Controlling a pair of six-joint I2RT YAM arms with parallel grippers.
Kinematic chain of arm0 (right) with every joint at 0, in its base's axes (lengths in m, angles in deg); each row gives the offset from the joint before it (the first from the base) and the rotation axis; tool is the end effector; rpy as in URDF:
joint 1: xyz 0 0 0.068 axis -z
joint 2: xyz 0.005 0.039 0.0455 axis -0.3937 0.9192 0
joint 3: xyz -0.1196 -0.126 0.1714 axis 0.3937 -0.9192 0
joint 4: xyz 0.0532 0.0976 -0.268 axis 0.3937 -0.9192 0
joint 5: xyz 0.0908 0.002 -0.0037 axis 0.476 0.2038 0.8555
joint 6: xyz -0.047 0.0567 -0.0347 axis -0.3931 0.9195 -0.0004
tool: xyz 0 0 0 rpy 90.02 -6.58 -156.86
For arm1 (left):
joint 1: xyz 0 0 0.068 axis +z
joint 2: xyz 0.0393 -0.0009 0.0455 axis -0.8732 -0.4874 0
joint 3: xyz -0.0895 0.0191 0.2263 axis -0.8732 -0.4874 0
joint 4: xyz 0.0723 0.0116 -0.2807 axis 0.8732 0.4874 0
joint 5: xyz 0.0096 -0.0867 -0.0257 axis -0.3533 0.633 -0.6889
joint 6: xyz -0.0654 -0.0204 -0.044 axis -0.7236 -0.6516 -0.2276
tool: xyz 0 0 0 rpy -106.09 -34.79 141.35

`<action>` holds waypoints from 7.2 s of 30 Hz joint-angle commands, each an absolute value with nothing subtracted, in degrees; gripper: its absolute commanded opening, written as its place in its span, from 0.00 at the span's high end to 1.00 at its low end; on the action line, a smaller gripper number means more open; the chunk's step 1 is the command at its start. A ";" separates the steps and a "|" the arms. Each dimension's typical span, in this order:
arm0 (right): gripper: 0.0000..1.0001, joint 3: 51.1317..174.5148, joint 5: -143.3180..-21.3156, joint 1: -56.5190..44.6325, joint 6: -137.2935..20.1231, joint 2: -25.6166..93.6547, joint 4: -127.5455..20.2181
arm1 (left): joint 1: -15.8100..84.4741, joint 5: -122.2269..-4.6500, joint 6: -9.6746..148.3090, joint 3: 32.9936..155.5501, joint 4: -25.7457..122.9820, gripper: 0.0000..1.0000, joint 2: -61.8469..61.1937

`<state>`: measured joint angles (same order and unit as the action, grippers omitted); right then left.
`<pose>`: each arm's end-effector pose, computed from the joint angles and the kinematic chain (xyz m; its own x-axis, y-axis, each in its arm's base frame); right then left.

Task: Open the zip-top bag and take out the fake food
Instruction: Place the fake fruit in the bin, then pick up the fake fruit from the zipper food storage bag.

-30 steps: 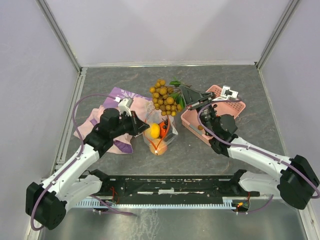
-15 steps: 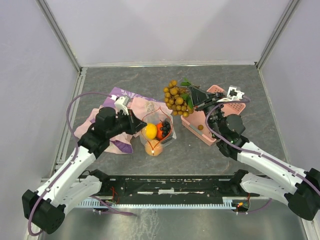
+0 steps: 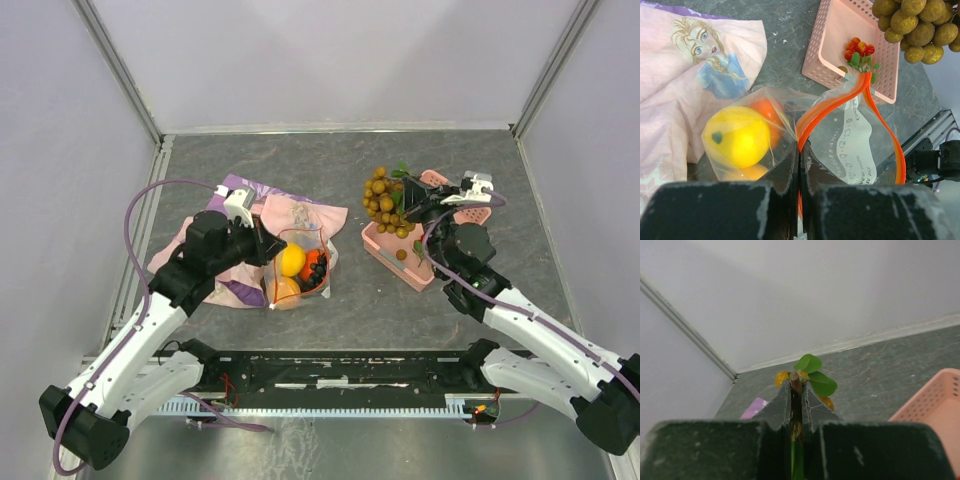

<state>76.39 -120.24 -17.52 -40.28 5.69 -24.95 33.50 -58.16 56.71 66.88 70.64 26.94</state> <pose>0.2436 0.1625 0.3276 0.0906 0.5615 -0.8225 -0.2558 0.8113 0.5257 0.2351 -0.1401 0.2753 -0.5814 -0.1479 -0.8001 0.4376 0.7721 -0.4608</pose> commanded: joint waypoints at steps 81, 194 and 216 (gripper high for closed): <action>0.01 68.93 -83.76 13.83 -32.53 1.72 -32.77 | 34.12 -57.68 57.61 65.78 65.14 0.97 27.03; 0.59 74.10 -114.95 -28.06 -30.16 28.34 -51.17 | 21.28 -50.45 35.99 54.54 25.16 0.97 -5.37; 0.52 68.61 -106.84 -28.02 -19.26 28.51 -38.49 | 20.84 -51.16 36.07 54.91 24.35 0.97 -6.50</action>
<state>68.46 -107.89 -27.84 -22.11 27.42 -41.12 21.08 -49.22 37.06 54.02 25.38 -6.33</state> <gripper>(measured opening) 0.477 0.043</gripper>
